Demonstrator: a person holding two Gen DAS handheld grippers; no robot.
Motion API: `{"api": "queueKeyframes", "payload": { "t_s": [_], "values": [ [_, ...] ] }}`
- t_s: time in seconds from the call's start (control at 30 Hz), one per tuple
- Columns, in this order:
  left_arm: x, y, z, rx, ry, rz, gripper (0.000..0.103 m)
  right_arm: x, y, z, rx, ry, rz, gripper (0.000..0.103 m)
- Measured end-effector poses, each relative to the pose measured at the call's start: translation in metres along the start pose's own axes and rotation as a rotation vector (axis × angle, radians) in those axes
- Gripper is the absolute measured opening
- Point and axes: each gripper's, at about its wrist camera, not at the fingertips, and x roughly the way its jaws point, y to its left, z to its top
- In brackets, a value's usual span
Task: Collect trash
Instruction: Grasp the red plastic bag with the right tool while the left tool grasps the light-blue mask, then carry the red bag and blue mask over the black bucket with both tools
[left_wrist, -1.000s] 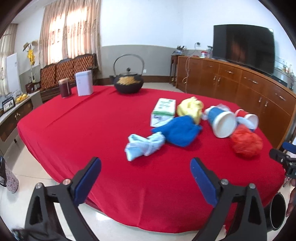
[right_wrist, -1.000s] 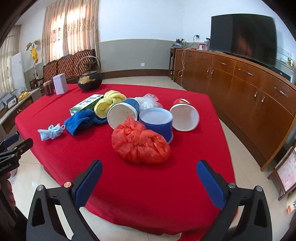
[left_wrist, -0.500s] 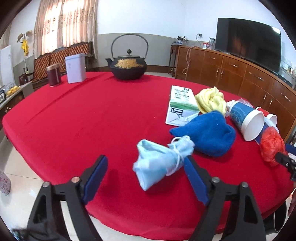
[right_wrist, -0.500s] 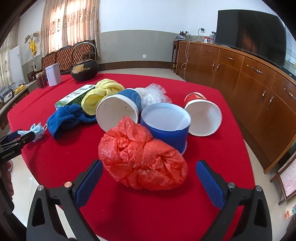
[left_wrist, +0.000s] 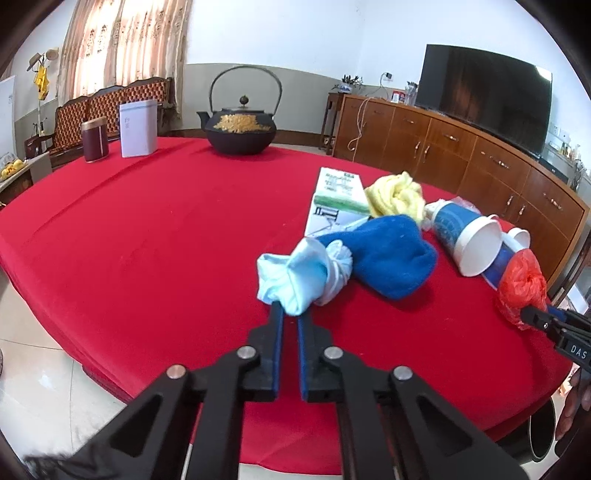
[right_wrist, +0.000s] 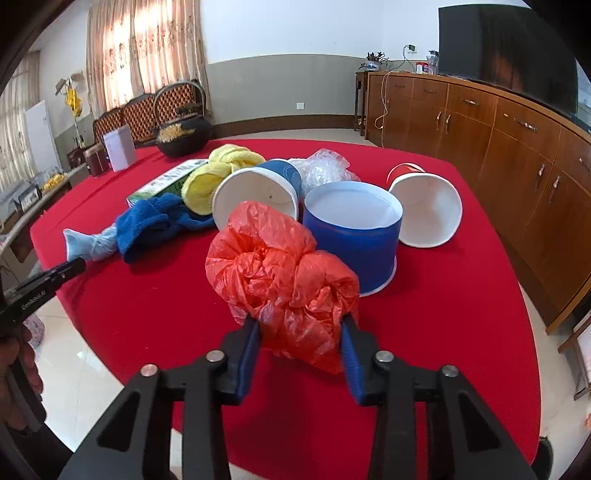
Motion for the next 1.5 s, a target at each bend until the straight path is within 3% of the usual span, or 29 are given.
{"api": "queueKeyframes", "payload": {
  "t_s": [0.27, 0.4, 0.43, 0.53, 0.57, 0.73, 0.83, 0.93, 1.27, 1.5],
  "values": [
    [-0.011, -0.01, 0.004, 0.009, -0.024, -0.024, 0.004, -0.024, -0.002, -0.005, 0.024, -0.034, 0.007, 0.037],
    [-0.002, -0.012, -0.002, 0.034, -0.013, 0.027, 0.006, -0.024, -0.003, -0.007, 0.018, -0.026, 0.002, 0.037],
    [-0.002, -0.011, -0.004, 0.034, -0.019, 0.038, 0.017, -0.023, -0.003, -0.008, 0.018, -0.024, 0.0, 0.037],
    [-0.005, -0.008, -0.003, 0.016, -0.055, 0.066, 0.076, -0.018, -0.01, -0.007, 0.037, -0.025, -0.023, 0.037],
    [-0.007, -0.007, -0.001, 0.016, -0.083, 0.075, 0.082, -0.017, -0.013, -0.006, 0.045, -0.026, -0.025, 0.037],
    [0.008, -0.009, 0.004, 0.051, -0.05, 0.058, 0.079, -0.009, -0.021, -0.002, 0.075, -0.016, -0.034, 0.037],
    [0.019, -0.004, 0.001, 0.035, -0.009, 0.029, 0.031, -0.008, -0.02, -0.002, 0.075, -0.018, -0.036, 0.037],
    [0.015, -0.002, 0.002, 0.019, -0.016, 0.003, 0.017, -0.009, -0.021, -0.002, 0.079, -0.018, -0.04, 0.037],
    [-0.033, -0.031, 0.004, 0.023, -0.094, -0.039, 0.015, -0.043, -0.035, -0.009, 0.126, -0.066, -0.061, 0.035],
    [-0.058, -0.075, -0.01, 0.079, -0.091, -0.095, 0.015, -0.084, -0.053, -0.023, 0.166, -0.091, -0.106, 0.035]
  ]
}}
